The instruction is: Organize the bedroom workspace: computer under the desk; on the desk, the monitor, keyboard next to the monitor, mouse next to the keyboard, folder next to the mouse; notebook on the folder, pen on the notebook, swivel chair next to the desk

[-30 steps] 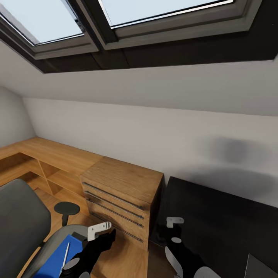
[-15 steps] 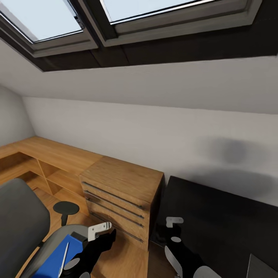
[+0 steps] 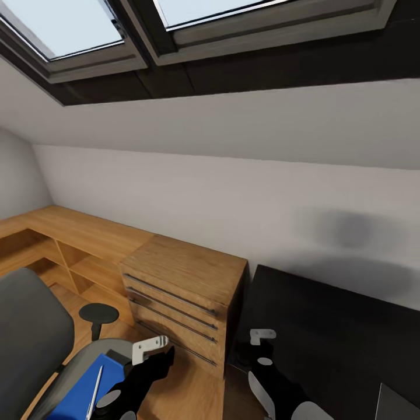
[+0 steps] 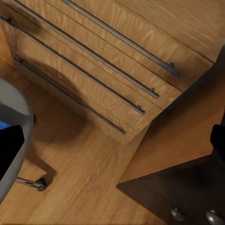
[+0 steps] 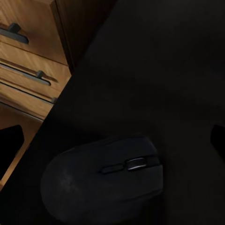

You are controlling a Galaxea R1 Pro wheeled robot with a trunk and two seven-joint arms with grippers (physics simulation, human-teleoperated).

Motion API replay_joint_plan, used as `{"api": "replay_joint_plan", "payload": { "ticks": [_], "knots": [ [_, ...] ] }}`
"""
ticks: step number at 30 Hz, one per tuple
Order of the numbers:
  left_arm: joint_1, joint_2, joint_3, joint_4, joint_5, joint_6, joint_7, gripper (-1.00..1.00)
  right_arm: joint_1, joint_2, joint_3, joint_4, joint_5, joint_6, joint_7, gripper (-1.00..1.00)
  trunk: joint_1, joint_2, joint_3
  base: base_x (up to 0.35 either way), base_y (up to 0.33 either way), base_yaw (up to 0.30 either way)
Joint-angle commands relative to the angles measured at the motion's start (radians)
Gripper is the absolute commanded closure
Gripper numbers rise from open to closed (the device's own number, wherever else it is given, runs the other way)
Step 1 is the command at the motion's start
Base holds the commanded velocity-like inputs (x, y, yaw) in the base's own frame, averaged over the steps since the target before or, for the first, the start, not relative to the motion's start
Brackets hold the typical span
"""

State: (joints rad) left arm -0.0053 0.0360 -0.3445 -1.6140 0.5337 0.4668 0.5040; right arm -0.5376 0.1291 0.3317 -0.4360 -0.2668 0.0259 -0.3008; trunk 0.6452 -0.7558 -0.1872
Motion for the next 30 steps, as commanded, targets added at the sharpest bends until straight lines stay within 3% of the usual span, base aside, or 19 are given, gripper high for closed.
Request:
{"api": "replay_joint_plan", "payload": {
  "ticks": [1, 6, 24, 30],
  "knots": [
    [-0.001, 0.001, -0.002, -0.002, 0.009, 0.001, 0.013, -1.0, -0.001, -0.001, 0.009, -0.001, -0.008, 0.003, -0.006, -1.0, 0.0, -0.001, -0.001, 0.0, 0.0, 0.0],
    [-0.001, 0.001, -0.002, -0.002, 0.009, 0.0, 0.032, -1.0, -0.001, -0.001, 0.009, -0.002, -0.01, 0.048, 0.045, -1.0, 0.0, -0.001, -0.001, 0.0, 0.0, 0.0],
    [-0.001, 0.001, -0.002, -0.002, 0.009, -0.003, 0.034, -1.0, -0.002, -0.002, 0.008, -0.003, -0.011, 0.07, 0.054, -1.0, 0.0, -0.001, -0.001, 0.0, 0.0, 0.0],
    [-0.001, 0.001, -0.002, -0.002, 0.009, -0.005, 0.035, -1.0, -0.002, -0.003, 0.007, -0.002, -0.011, 0.073, 0.053, -1.0, 0.023, -0.043, -0.02, 0.0, 0.0, 0.0]
  ]
}}
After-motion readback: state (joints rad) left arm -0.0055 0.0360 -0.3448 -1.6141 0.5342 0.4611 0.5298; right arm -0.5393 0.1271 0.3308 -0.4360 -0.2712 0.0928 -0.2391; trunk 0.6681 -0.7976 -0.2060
